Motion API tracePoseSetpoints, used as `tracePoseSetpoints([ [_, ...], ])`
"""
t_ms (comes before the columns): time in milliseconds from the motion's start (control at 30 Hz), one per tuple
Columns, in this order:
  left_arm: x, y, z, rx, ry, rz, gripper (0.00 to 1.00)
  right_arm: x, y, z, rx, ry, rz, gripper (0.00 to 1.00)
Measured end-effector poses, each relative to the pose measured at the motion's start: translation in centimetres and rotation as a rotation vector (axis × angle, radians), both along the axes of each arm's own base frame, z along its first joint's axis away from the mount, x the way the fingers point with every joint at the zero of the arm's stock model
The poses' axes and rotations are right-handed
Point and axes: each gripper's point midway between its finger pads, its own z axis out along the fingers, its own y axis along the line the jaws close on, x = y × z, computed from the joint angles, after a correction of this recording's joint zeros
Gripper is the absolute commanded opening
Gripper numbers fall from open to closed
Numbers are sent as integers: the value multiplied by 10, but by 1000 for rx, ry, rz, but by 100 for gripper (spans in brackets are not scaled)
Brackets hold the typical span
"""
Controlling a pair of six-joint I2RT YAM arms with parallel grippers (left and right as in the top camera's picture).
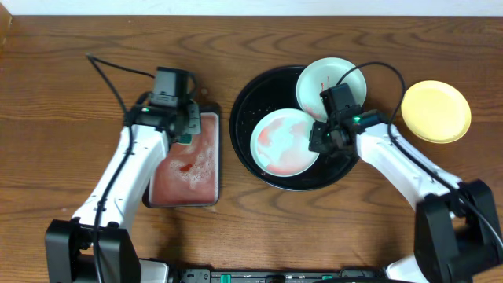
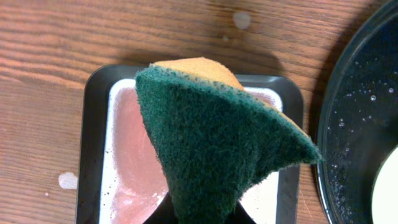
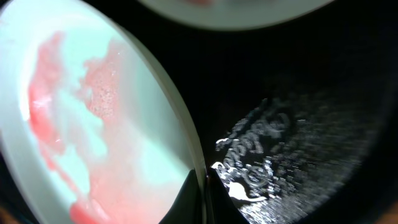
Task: Clean dirty plates on tray and stack at the side
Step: 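Return the sponge to the soapy tray with the left gripper, then lift and tilt the light blue plate upward with the right gripper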
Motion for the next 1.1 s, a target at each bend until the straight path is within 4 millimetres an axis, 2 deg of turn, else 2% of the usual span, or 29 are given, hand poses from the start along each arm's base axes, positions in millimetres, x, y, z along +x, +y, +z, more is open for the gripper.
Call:
tracePoseSetpoints([
  [100,-1,7,-1,-31,10,12,8,0,-8,13,-30,-31,-9,1],
  [333,-11,4,-7,-52,59,-23,7,-6,-28,24,-134,-31,-26,1],
  [533,-18,5,-15,-43,83,-51,7,13,-40,66,-228,-137,-36,1],
  [633,-20,4,-18,-56,89,-70,8,17,-39,75,-273,-178,-23,1],
  [800,-22,9,-23,-90,97,-78,7,13,-31,81,-385,-222,31,1],
  [833,-22,10,-25,-94,102,-76,10,13,-30,83,-409,-236,40,1],
  [967,-28,11,-36,-108,145,-80,35,12,-26,89,-485,-282,58,1],
  [1033,-33,11,-44,-110,183,-82,39,12,-26,91,-507,-294,58,1],
  [1067,-35,10,-48,-110,199,-85,50,12,-26,93,-520,-302,59,1],
  [1100,-37,10,-52,-111,215,-86,67,12,-26,94,-530,-308,62,1],
])
